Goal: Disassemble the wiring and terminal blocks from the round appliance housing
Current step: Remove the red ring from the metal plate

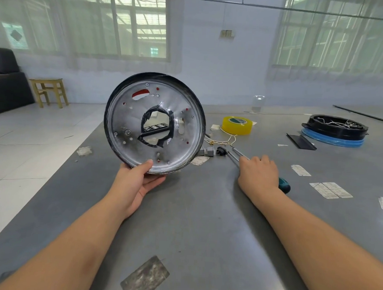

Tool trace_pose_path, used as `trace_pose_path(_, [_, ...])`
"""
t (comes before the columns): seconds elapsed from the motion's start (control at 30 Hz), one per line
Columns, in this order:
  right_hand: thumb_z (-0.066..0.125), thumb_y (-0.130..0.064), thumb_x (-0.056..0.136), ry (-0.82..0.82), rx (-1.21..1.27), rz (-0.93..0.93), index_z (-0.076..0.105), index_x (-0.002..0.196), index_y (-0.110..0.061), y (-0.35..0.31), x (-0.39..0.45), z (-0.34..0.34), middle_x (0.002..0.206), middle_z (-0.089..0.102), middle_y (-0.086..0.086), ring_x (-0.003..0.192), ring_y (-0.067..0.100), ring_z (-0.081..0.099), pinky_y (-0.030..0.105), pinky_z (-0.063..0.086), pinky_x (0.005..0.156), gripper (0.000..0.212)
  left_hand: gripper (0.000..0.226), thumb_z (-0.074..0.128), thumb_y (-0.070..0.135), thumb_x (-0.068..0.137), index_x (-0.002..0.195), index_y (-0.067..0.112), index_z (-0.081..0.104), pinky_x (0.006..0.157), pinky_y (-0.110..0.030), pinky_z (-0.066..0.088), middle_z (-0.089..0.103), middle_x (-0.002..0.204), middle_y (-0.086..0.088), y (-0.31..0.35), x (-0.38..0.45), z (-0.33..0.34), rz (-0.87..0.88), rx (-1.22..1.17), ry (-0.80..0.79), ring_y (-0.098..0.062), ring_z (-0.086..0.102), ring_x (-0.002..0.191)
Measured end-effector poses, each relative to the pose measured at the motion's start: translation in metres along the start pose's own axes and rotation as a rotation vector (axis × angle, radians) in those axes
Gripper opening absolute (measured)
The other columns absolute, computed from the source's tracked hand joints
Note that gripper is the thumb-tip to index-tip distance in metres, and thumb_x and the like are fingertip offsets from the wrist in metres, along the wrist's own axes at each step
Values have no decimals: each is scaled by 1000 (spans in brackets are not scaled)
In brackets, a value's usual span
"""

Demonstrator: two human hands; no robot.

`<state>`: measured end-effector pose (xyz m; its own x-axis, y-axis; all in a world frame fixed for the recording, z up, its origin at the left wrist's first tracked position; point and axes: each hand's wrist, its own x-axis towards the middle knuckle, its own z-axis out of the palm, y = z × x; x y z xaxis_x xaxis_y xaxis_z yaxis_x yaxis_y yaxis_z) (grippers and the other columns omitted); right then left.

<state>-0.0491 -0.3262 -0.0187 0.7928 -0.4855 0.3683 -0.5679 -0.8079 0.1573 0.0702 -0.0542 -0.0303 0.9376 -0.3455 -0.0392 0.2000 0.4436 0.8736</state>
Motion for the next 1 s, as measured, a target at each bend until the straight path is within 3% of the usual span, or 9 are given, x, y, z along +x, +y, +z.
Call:
trace_pose_path(0.17, [42,-8,92,31,98,57,43,96,-17,-2,0,2,99,63,13,83,29,39,36,34,68,10,33,59,3,104,134,15,54,72,-40,66,75,120,-15,0,1,0,3,-8,-8,-32,79,93])
trace_pose_path(0.27, [39,-10,97,113,181,67,47,111,-12,-9,-1,1,105,63,15,87,30,46,35,35,71,17,37,58,3,104,139,13,51,77,-42,66,74,121,-15,0,1,1,8,-7,-1,-33,78,96])
trace_pose_path(0.43, [35,-29,108,201,738,122,36,135,-22,-33,-20,-6,123,58,10,103,37,59,44,41,76,29,42,57,3,105,145,11,48,79,-44,64,72,126,-16,2,1,-1,13,-37,35,-37,74,107])
trace_pose_path(0.5, [36,-32,108,200,929,64,38,135,-27,-44,-31,-13,118,60,5,102,32,61,41,46,79,27,41,57,3,105,145,10,48,77,-45,65,72,126,-17,4,3,-5,13,-50,50,-38,75,105])
trace_pose_path(0.6, [42,-33,107,87,1173,-27,46,131,-34,-65,-47,-28,106,63,-5,87,24,64,43,53,78,24,40,56,4,106,145,9,48,74,-46,66,70,129,-19,7,5,-11,8,-75,59,-40,76,100])
trace_pose_path(0.73, [49,-27,106,-168,1518,-26,55,121,-36,-93,-67,-41,96,67,-3,54,16,55,29,44,44,19,37,53,6,108,145,10,49,69,-45,66,71,126,-17,12,10,-18,4,-138,90,-36,78,92])
trace_pose_path(0.87, [52,-17,104,-530,1790,70,60,119,-25,-110,-68,-50,94,68,6,49,18,48,24,34,38,19,37,53,12,109,145,9,48,68,-44,66,71,128,-18,15,16,-24,27,-142,137,-34,79,93])
trace_pose_path(1.0, [48,-8,102,-705,1837,116,59,121,-14,-119,-56,-57,92,68,12,48,18,47,24,32,39,23,37,55,24,109,144,16,46,71,-49,66,70,130,-15,20,21,-27,39,-185,156,-32,79,96])
